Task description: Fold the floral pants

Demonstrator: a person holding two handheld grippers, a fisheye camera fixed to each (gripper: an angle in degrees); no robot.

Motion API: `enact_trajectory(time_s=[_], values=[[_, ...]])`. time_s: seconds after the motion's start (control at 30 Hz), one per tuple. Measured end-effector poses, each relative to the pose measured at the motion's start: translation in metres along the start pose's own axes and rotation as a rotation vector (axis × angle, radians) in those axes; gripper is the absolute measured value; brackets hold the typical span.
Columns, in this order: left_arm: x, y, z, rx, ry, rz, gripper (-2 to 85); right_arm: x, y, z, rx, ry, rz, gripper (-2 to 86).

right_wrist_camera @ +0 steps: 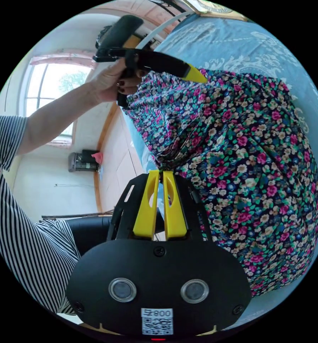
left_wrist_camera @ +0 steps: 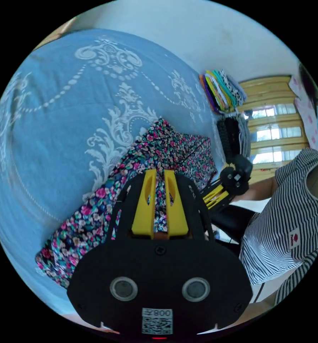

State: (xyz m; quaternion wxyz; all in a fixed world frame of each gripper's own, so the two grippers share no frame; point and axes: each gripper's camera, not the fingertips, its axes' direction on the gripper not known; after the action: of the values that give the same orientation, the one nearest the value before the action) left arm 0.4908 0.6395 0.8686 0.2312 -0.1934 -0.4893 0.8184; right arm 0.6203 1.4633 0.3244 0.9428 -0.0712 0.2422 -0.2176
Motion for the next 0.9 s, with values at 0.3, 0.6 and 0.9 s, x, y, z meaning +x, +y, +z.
enact_trajectory(time_s=[0.3,0.6,0.9], values=[[-0.004,0.101,0.0,-0.06,0.071,-0.01,0.7,-0.05,-0.046,-0.029,-0.076,0.058,-0.052,1.4],[-0.038,0.175,-0.032,-0.007,-0.025,-0.1,0.1,-0.093,-0.074,-0.078,-0.094,0.221,-0.156,0.2],[-0.044,0.224,-0.017,-0.046,-0.117,-0.105,0.1,-0.099,-0.107,-0.083,-0.154,0.527,-0.251,0.0]])
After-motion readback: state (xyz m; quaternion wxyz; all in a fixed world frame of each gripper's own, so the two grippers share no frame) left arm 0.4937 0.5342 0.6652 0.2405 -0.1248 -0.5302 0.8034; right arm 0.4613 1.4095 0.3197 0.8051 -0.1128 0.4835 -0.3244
